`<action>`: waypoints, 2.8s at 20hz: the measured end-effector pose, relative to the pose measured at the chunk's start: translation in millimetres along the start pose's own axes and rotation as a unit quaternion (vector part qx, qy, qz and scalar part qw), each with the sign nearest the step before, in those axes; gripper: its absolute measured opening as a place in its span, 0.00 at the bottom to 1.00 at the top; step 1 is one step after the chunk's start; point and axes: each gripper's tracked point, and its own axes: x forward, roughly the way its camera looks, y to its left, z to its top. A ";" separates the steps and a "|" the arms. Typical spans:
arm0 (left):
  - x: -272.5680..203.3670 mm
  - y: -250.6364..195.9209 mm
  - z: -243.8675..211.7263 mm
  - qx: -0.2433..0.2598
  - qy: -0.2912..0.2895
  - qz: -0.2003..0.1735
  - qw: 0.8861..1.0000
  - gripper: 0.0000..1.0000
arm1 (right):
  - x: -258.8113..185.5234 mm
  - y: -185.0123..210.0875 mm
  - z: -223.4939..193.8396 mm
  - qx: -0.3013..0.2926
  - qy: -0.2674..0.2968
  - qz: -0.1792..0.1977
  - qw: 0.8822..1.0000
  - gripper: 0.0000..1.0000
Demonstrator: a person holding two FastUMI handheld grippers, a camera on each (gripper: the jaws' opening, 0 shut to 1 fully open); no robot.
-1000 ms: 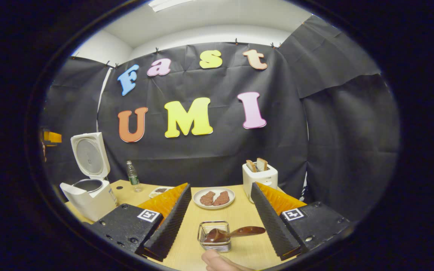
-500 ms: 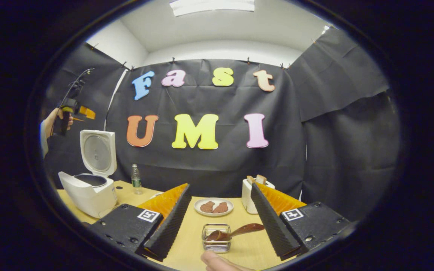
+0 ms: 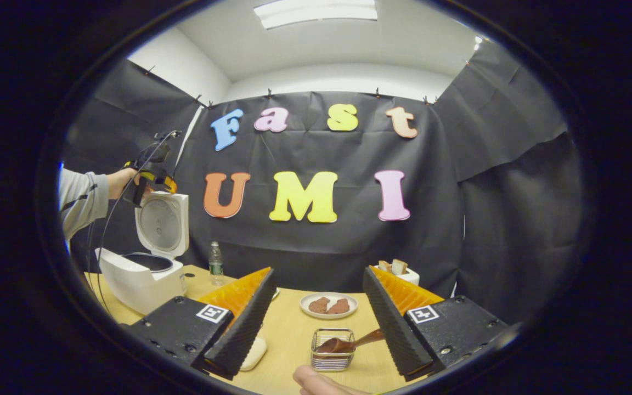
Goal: Close the left gripper, press the button to open the rice cooker; take a wooden spoon from the chopstick holder with the right hand, scoop a spoonful of rice and pour it into the rice cooker, then put the wooden spoon back into the chopstick holder.
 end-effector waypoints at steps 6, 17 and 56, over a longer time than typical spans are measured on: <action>-9.4 -8.6 -11.1 -0.010 0.042 0.009 0.999 1.00 | -19.6 -6.0 -1.1 0.030 0.021 -0.004 0.999 1.00; -107.4 -26.3 -69.6 -0.023 0.090 -0.020 0.995 0.98 | -95.9 13.7 18.7 0.003 0.010 0.002 1.000 1.00; -199.1 -47.8 -188.7 -0.033 0.148 -0.038 0.988 0.96 | -170.7 16.9 55.9 -0.006 0.002 -0.026 1.000 1.00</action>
